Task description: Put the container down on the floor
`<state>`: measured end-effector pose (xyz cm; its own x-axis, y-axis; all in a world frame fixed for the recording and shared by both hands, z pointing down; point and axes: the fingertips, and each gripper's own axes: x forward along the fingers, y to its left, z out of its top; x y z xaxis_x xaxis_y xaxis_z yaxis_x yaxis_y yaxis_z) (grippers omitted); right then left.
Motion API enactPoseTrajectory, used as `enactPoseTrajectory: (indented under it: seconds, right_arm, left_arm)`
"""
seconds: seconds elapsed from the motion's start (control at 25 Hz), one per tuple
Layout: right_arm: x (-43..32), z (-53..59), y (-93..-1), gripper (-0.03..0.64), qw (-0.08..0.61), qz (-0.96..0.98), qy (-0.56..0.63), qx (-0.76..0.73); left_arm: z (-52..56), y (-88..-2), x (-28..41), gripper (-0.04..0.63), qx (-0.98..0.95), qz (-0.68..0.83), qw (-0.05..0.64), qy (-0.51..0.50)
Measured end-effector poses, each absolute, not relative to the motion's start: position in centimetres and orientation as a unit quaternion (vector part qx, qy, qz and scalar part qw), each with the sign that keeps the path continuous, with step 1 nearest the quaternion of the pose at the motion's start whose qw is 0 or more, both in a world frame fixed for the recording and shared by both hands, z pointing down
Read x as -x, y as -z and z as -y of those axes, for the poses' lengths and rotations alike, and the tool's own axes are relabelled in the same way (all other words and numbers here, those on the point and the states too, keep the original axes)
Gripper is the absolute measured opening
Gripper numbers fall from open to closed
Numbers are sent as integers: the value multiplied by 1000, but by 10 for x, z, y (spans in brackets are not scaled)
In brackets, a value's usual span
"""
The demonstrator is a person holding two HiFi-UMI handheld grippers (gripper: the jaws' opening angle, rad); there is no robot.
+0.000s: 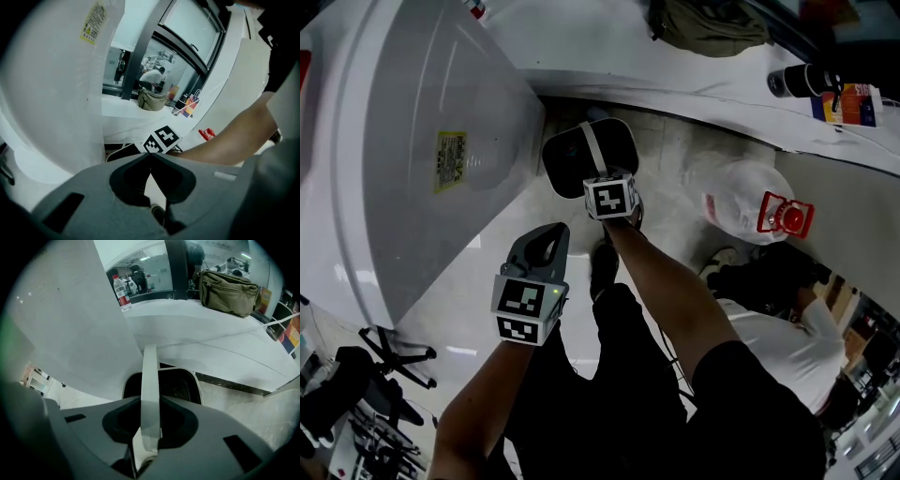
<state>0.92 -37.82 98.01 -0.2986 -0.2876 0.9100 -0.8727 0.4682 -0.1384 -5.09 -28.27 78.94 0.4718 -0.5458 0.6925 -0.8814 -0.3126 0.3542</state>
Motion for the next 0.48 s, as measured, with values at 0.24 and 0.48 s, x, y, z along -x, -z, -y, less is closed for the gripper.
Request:
enactPoseTrajectory:
  seconds: [0.24, 0.48]
  right_arm:
    - [-9, 378, -983, 67, 446, 738, -319, -393]
    - [-8, 381, -987, 67, 461, 738, -308, -385]
  left_arm:
    - [281, -794, 48, 11, -773, 463, 368, -229]
    - [277, -793, 46, 11, -772, 465, 368, -228]
